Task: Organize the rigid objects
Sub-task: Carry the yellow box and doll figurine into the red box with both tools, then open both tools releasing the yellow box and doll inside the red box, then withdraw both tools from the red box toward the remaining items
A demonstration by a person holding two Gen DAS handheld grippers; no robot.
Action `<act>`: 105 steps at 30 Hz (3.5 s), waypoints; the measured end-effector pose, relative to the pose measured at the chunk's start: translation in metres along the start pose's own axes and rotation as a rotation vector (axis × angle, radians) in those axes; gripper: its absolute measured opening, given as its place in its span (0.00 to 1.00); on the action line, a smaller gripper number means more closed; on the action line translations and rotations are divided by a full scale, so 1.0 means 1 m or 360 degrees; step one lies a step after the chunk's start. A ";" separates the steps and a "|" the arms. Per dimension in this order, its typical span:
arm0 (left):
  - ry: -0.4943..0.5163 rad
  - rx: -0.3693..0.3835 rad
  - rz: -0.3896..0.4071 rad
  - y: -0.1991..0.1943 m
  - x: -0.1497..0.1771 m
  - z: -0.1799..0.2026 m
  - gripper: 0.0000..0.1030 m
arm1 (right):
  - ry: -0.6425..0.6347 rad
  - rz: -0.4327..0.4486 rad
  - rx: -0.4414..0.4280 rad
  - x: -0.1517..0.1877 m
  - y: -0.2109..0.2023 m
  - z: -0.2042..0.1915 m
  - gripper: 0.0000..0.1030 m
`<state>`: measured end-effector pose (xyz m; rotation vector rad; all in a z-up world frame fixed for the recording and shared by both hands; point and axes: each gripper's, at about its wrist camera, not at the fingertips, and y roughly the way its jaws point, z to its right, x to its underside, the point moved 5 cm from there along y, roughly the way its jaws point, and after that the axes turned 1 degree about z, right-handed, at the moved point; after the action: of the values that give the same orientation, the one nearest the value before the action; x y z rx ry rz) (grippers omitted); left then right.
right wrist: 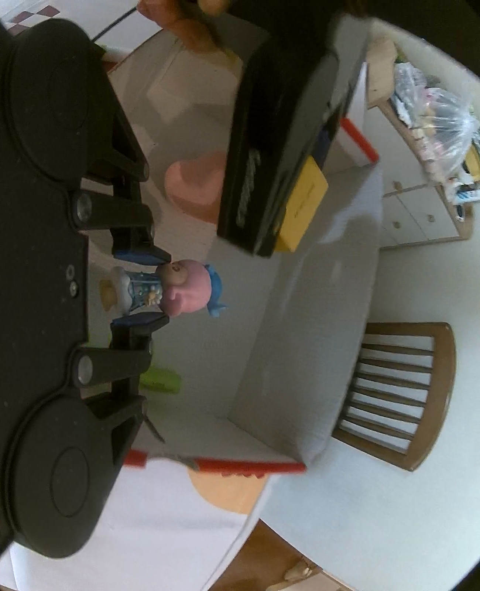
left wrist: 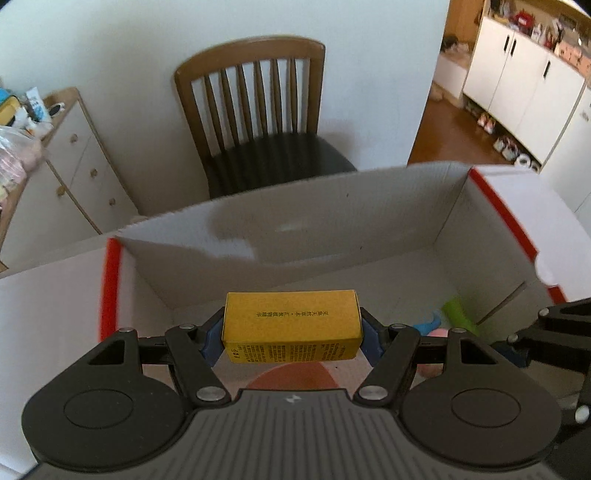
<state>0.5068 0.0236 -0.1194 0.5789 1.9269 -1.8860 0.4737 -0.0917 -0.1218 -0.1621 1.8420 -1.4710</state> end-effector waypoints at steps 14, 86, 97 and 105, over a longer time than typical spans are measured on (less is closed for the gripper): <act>-0.0092 0.0038 -0.0282 0.039 0.003 -0.010 0.68 | -0.0065 -0.0146 0.0005 0.004 0.015 -0.005 0.27; -0.0040 0.0116 0.0526 -0.274 0.144 -0.004 0.77 | 0.0008 0.0488 -0.0120 0.094 -0.215 -0.099 0.96; -0.0215 0.0102 0.0544 -0.272 0.213 -0.029 0.88 | -0.0060 0.0542 -0.0124 0.152 -0.201 -0.126 0.99; -0.0350 0.0102 0.0452 -0.244 0.250 -0.044 0.88 | -0.0053 0.0497 -0.0079 0.192 -0.176 -0.120 1.00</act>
<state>0.1652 0.0709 -0.0473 0.6010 1.5617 -1.7544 0.2035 -0.1570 -0.0520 0.0746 1.7848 -1.1998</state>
